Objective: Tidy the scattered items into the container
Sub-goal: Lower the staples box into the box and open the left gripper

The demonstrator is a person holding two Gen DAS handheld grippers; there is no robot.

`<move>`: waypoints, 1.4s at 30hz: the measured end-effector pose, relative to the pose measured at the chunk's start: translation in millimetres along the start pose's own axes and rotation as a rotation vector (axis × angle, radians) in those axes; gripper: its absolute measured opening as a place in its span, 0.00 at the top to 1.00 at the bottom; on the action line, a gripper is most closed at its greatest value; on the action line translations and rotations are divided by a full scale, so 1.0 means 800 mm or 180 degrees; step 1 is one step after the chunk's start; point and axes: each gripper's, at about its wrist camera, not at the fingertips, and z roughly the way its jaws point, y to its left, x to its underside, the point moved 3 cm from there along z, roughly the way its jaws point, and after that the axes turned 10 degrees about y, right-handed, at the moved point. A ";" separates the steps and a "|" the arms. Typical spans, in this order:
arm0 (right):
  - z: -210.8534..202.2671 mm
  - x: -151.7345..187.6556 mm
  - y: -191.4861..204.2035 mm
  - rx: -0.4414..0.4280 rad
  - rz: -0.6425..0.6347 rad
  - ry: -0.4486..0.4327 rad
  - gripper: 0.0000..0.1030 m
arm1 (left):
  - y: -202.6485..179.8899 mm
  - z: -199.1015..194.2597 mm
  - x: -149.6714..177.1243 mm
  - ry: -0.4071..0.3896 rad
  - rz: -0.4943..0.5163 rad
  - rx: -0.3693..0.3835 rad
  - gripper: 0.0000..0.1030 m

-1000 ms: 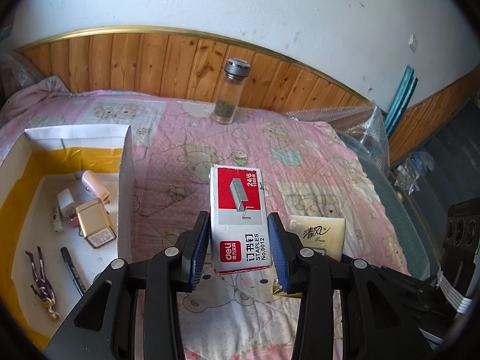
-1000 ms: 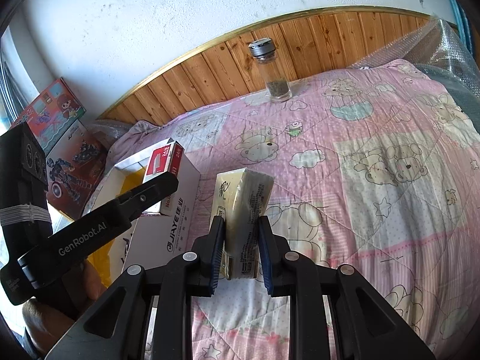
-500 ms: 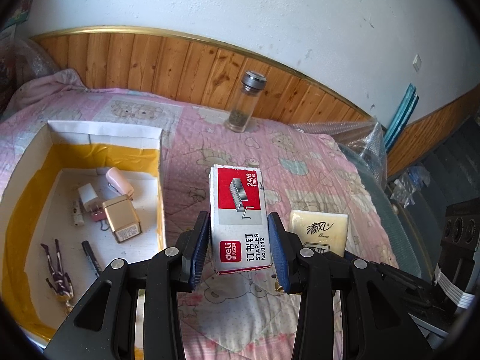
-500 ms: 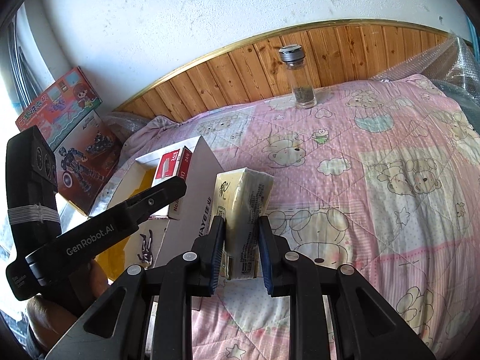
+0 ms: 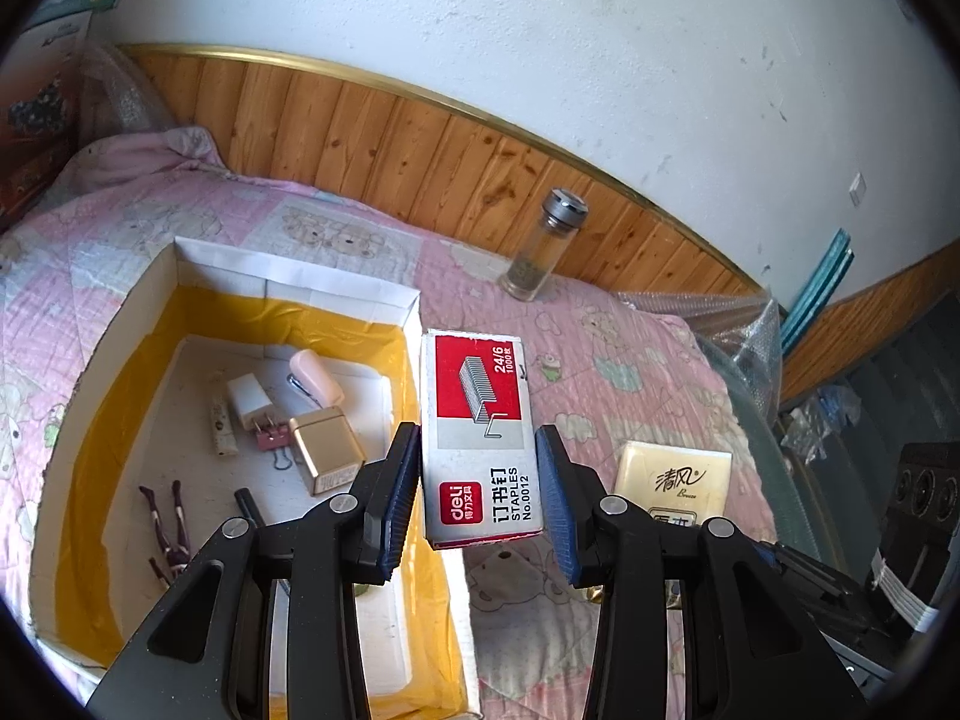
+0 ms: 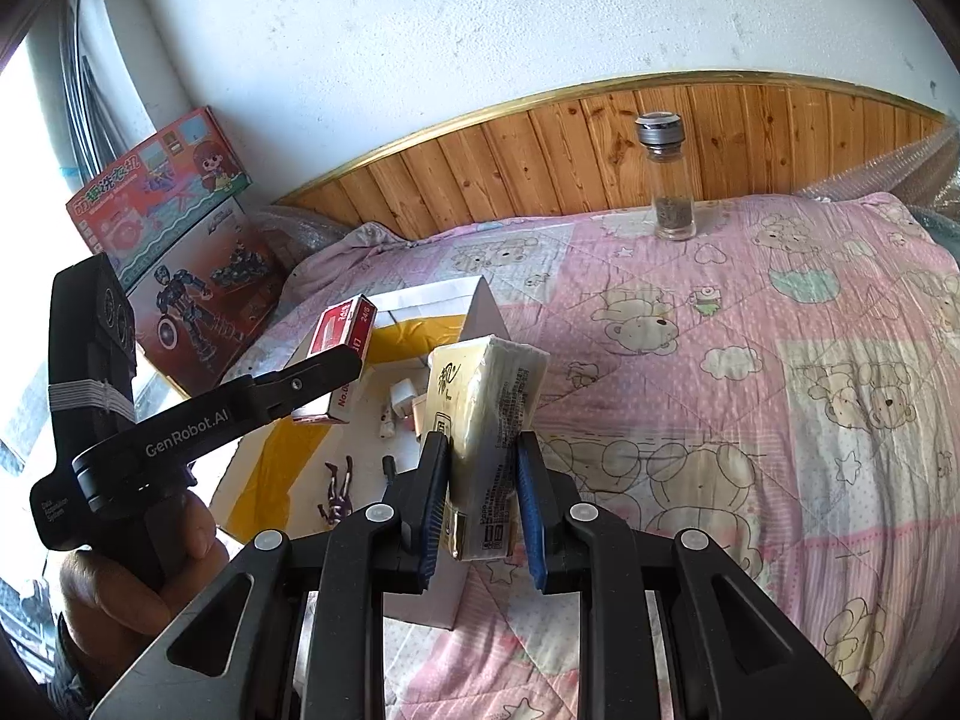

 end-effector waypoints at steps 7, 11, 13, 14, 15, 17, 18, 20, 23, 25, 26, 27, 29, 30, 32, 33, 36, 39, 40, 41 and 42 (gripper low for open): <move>0.003 -0.006 0.033 -0.0028 -0.0218 -0.0011 0.77 | 0.038 -0.016 -0.012 -0.0048 -0.0138 -0.0017 0.61; 0.009 -0.007 0.046 -0.0056 -0.0289 0.0012 0.77 | 0.064 -0.026 -0.022 -0.0079 -0.0288 0.0025 0.61; 0.012 -0.007 0.051 -0.0070 -0.0318 0.0025 0.77 | 0.075 -0.031 -0.027 -0.0102 -0.0333 0.0018 0.61; 0.014 -0.007 0.054 -0.0072 -0.0333 0.0030 0.77 | 0.079 -0.033 -0.028 -0.0108 -0.0348 0.0011 0.61; 0.015 -0.007 0.056 -0.0075 -0.0353 0.0039 0.77 | 0.083 -0.034 -0.031 -0.0109 -0.0355 0.0002 0.61; 0.018 -0.007 0.061 -0.0077 -0.0388 0.0054 0.77 | 0.091 -0.038 -0.033 -0.0121 -0.0386 -0.0021 0.61; 0.020 -0.007 0.064 -0.0082 -0.0405 0.0061 0.77 | 0.095 -0.039 -0.035 -0.0124 -0.0402 -0.0025 0.61; 0.022 -0.008 0.068 -0.0084 -0.0438 0.0068 0.77 | 0.103 -0.040 -0.037 -0.0120 -0.0443 -0.0035 0.61; 0.027 -0.009 0.076 -0.0088 -0.0494 0.0084 0.77 | 0.115 -0.041 -0.040 -0.0104 -0.0471 -0.0046 0.61; 0.031 -0.010 0.081 -0.0091 -0.0546 0.0094 0.77 | 0.124 -0.041 -0.043 -0.0090 -0.0490 -0.0080 0.61; 0.033 -0.011 0.084 -0.0098 -0.0572 0.0101 0.77 | 0.128 -0.040 -0.045 -0.0079 -0.0501 -0.0087 0.61; 0.034 -0.011 0.088 -0.0104 -0.0595 0.0108 0.77 | 0.132 -0.039 -0.045 -0.0062 -0.0515 -0.0094 0.61; 0.039 -0.012 0.094 -0.0121 -0.0641 0.0130 0.77 | 0.141 -0.035 -0.048 -0.0031 -0.0549 -0.0092 0.61; 0.041 -0.013 0.097 -0.0128 -0.0666 0.0145 0.77 | 0.145 -0.033 -0.049 -0.0005 -0.0564 -0.0087 0.61; 0.047 -0.013 0.103 -0.0131 -0.0728 0.0177 0.77 | 0.153 -0.028 -0.051 0.0038 -0.0604 -0.0074 0.61; 0.050 -0.014 0.107 -0.0134 -0.0757 0.0193 0.77 | 0.156 -0.025 -0.052 0.0066 -0.0612 -0.0072 0.61; 0.059 -0.014 0.117 -0.0138 -0.0844 0.0246 0.77 | 0.164 -0.014 -0.055 0.0177 -0.0618 -0.0081 0.61; 0.070 -0.012 0.126 -0.0139 -0.0919 0.0319 0.77 | 0.170 0.000 -0.058 0.0285 -0.0616 -0.0149 0.61; 0.074 -0.011 0.131 -0.0137 -0.0947 0.0346 0.77 | 0.173 0.005 -0.059 0.0312 -0.0622 -0.0168 0.61; 0.079 -0.010 0.135 -0.0140 -0.0977 0.0377 0.77 | 0.176 0.007 -0.061 0.0324 -0.0631 -0.0196 0.61; 0.083 -0.008 0.139 -0.0144 -0.1005 0.0408 0.77 | 0.179 0.010 -0.063 0.0334 -0.0643 -0.0222 0.61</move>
